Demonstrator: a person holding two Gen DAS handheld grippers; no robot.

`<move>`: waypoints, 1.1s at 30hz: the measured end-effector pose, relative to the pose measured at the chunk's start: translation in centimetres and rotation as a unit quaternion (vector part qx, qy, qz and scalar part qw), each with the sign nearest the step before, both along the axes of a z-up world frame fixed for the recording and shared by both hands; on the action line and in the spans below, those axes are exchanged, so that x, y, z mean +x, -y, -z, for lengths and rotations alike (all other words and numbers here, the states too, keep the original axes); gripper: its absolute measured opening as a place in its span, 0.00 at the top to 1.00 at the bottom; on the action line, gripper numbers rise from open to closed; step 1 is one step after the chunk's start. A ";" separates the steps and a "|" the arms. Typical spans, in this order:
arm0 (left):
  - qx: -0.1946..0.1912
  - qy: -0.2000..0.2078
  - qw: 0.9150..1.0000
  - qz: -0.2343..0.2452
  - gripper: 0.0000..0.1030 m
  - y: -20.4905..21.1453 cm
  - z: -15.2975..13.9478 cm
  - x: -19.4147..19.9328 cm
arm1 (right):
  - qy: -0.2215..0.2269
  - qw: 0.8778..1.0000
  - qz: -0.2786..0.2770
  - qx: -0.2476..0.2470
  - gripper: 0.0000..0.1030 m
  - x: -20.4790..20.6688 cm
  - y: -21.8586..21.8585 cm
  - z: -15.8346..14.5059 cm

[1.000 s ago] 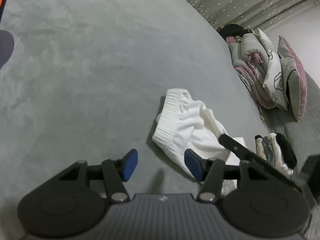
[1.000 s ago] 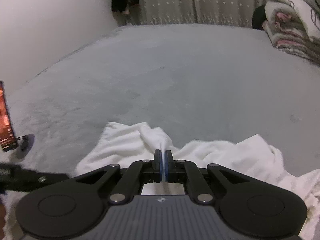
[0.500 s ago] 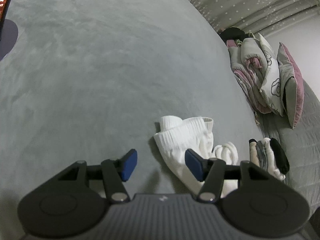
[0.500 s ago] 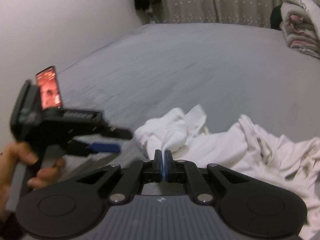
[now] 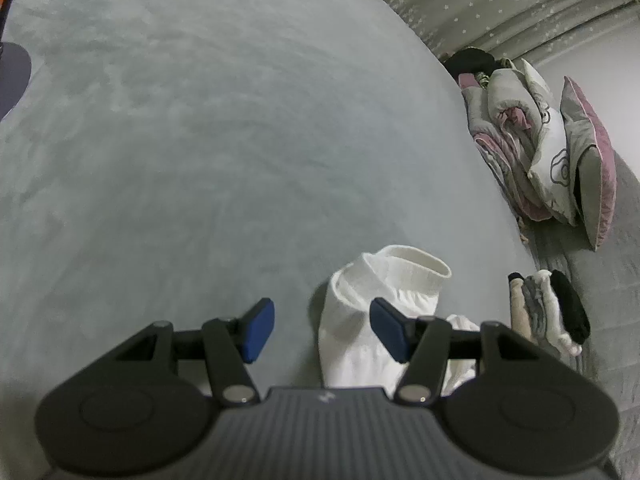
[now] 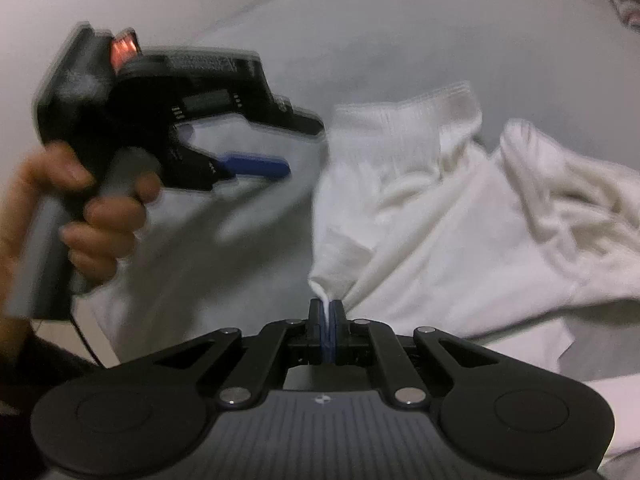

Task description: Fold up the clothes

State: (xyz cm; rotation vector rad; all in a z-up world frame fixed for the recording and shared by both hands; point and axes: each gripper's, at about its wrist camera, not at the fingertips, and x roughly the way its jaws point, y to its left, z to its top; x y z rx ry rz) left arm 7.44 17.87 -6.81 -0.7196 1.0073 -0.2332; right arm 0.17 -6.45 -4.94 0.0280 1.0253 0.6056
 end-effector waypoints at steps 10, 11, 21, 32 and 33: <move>0.027 0.029 0.999 0.002 0.47 1.9 -0.9 1.4 | -0.003 0.998 -0.011 0.060 0.71 0.8 1.6 -1.5; 0.031 0.035 0.999 0.004 0.47 2.1 -1.1 1.7 | 0.005 0.998 -0.008 0.065 0.69 0.8 2.0 -2.0; 0.091 0.078 0.991 0.057 0.46 6.6 -1.2 4.2 | 0.101 0.989 0.095 0.048 0.62 2.0 7.1 -4.7; 0.178 0.108 0.973 0.102 0.75 10.4 -1.2 4.2 | 0.117 0.984 0.133 -0.025 0.61 4.7 7.9 -2.4; 0.174 0.106 0.973 0.105 0.83 10.5 -1.2 4.2 | 0.115 0.984 0.134 -0.028 0.66 4.9 7.7 -2.2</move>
